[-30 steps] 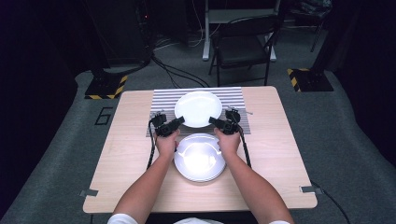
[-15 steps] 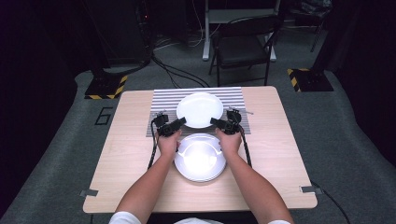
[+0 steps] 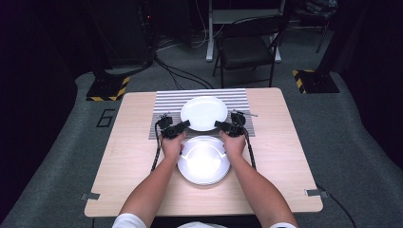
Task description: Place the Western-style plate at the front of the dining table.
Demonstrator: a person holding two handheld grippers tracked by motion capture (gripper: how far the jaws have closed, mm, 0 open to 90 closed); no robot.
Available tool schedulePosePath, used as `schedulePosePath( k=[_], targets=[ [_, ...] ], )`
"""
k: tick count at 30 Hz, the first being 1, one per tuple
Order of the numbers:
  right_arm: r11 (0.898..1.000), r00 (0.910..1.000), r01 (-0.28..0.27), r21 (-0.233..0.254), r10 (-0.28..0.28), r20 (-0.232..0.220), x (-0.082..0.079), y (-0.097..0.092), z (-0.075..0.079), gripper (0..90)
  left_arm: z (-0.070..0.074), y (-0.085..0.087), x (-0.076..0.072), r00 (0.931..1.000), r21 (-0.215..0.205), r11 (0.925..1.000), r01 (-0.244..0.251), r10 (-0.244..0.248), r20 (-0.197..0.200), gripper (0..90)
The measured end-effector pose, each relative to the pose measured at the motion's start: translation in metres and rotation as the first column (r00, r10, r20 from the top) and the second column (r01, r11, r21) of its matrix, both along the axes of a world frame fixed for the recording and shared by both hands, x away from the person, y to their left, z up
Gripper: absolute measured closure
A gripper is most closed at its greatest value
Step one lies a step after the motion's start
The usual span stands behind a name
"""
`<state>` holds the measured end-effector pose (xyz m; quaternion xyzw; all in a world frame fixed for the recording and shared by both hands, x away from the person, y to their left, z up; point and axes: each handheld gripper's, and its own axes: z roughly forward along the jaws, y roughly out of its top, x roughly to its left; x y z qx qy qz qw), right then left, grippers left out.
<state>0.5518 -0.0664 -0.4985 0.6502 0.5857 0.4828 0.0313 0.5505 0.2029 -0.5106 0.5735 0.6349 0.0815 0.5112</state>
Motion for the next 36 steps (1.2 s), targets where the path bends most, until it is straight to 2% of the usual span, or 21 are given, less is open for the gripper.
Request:
schedulePosePath(
  k=[1, 3, 8, 11, 17, 22, 36],
  targets=[
    [1.000, 1.0000, -0.002, 0.002, 0.002, -0.004, 0.0004, -0.0004, -0.0004, 65.6, -0.0004, 0.0010, 0.0006, 0.9999, 0.008, 0.9999, 0.014, -0.014, -0.002, 64.8],
    [1.000, 1.0000, -0.006, 0.001, 0.006, -0.007, 0.0009, -0.0010, -0.0011, 65.4, -0.0005, 0.0001, 0.0015, 1.0000, -0.001, 1.0000, 0.006, -0.006, -0.002, 64.7],
    [1.000, 0.9999, -0.007, -0.005, 0.007, -0.010, 0.0013, -0.0004, -0.0021, 64.8, -0.0007, 0.0024, 0.0022, 0.9998, 0.019, 0.9996, 0.018, -0.018, -0.006, 64.7],
    [1.000, 0.9999, -0.009, -0.003, 0.009, -0.010, 0.0018, 0.0010, -0.0032, 64.6, -0.0009, 0.0022, 0.0032, 1.0000, 0.014, 0.9999, 0.004, -0.004, -0.007, 64.8],
    [1.000, 0.9997, -0.006, 0.004, 0.006, -0.026, 0.0027, 0.0025, -0.0045, 64.6, -0.0009, 0.0042, 0.0034, 0.9998, 0.028, 0.9995, 0.016, -0.015, -0.015, 64.8],
    [1.000, 0.9994, -0.008, -0.013, 0.007, -0.033, 0.0043, 0.0040, -0.0027, 64.7, -0.0024, 0.0055, 0.0046, 0.9992, -0.003, 1.0000, 0.001, -0.001, -0.040, 64.8],
    [1.000, 0.9985, -0.002, -0.001, 0.002, -0.055, 0.0068, 0.0049, -0.0060, 64.7, -0.0035, 0.0059, 0.0070, 0.9978, 0.012, 0.9999, 0.003, -0.002, -0.067, 64.9]
  ],
)
